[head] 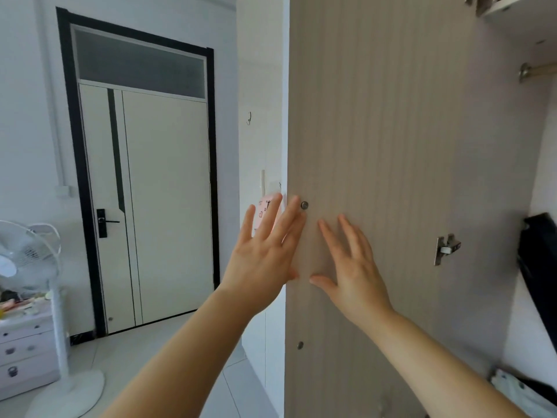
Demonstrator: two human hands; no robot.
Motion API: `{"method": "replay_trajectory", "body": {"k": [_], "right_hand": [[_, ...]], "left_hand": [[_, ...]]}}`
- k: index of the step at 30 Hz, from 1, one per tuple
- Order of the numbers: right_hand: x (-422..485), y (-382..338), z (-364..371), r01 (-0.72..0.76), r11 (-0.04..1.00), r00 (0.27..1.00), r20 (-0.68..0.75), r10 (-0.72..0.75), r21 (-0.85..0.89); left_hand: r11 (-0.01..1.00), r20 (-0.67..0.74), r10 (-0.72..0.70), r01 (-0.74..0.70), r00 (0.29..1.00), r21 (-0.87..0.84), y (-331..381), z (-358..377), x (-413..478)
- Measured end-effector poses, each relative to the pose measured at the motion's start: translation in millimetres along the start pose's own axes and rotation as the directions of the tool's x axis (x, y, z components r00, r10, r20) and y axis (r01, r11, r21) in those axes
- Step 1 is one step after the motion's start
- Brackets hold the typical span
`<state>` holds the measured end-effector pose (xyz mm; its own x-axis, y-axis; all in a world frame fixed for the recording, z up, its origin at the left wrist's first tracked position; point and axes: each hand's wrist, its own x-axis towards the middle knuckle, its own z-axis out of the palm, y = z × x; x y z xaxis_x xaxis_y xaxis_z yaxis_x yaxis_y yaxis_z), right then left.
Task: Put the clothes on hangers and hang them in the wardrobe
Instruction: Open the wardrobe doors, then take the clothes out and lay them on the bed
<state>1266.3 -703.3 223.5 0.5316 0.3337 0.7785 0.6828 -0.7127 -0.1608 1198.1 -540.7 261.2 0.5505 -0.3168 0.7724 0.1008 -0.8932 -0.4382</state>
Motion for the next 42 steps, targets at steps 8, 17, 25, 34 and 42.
{"method": "replay_trajectory", "body": {"k": [8, 17, 25, 34, 42], "right_hand": [[-16.3, 10.7, -37.9, 0.033, 0.999, 0.999, 0.022, -0.033, -0.007], [-57.6, 74.0, -116.8, -0.182, 0.951, 0.980, 0.029, 0.195, -0.252], [-82.3, 167.2, -195.1, -0.276, 0.829, 0.952, -0.020, 0.305, -0.486], [-76.5, 294.9, -271.5, -0.256, 0.727, 0.950, -0.027, 0.310, -0.637], [-12.7, 372.2, -339.3, -0.062, 0.443, 0.984, 0.019, 0.176, -0.895]], "left_hand": [[0.993, -0.136, 0.028, -0.043, 0.990, -0.106, 24.6, -29.3, -1.2], [0.902, -0.359, 0.053, -0.199, 0.932, -0.384, 122.2, -46.3, 45.5], [0.758, -0.419, 0.025, -0.290, 0.908, -0.584, 237.1, -40.1, 104.4], [0.677, -0.366, 0.020, -0.282, 0.930, -0.680, 362.5, -18.7, 194.0], [0.580, -0.290, -0.032, -0.218, 0.956, -0.785, 439.1, -17.7, 277.4]]}}
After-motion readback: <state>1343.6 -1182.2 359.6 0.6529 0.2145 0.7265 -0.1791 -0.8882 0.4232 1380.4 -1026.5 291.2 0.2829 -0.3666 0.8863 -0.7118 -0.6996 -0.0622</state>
